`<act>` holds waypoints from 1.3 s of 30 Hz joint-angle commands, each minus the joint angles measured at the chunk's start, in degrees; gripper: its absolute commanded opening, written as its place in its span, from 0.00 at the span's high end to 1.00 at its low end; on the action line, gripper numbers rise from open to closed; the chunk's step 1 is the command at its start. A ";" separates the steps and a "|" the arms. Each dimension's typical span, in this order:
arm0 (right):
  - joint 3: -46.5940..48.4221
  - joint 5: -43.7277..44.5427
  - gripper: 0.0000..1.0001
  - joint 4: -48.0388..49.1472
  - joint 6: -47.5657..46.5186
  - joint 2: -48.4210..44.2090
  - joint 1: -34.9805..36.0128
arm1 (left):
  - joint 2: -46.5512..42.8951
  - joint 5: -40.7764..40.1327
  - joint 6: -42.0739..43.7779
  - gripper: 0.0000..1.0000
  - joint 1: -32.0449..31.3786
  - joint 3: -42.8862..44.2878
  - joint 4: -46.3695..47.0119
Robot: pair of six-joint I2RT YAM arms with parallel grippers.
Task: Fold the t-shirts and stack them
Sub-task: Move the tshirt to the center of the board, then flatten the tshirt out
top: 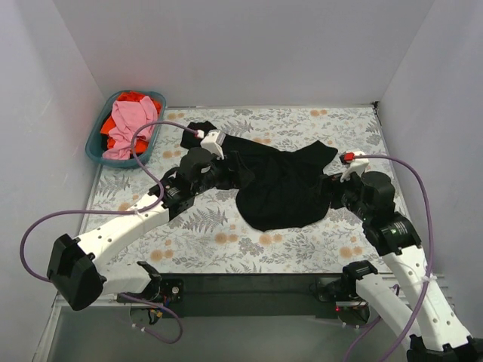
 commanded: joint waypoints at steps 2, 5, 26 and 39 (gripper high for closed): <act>-0.40 2.58 0.06 -0.11 6.99 8.25 0.38 | 1.73 -9.12 -6.13 0.28 5.27 2.03 -4.44; -0.83 4.94 0.09 -0.20 9.55 13.96 0.29 | 8.65 -6.04 -9.21 0.27 12.91 3.96 -4.63; -6.11 11.73 0.12 11.92 19.67 34.62 -3.75 | 48.85 -8.67 -11.16 0.25 31.04 30.77 -3.66; -10.24 5.22 0.85 18.52 21.16 43.51 -14.20 | 45.36 -10.17 -8.17 1.00 31.04 23.58 -1.11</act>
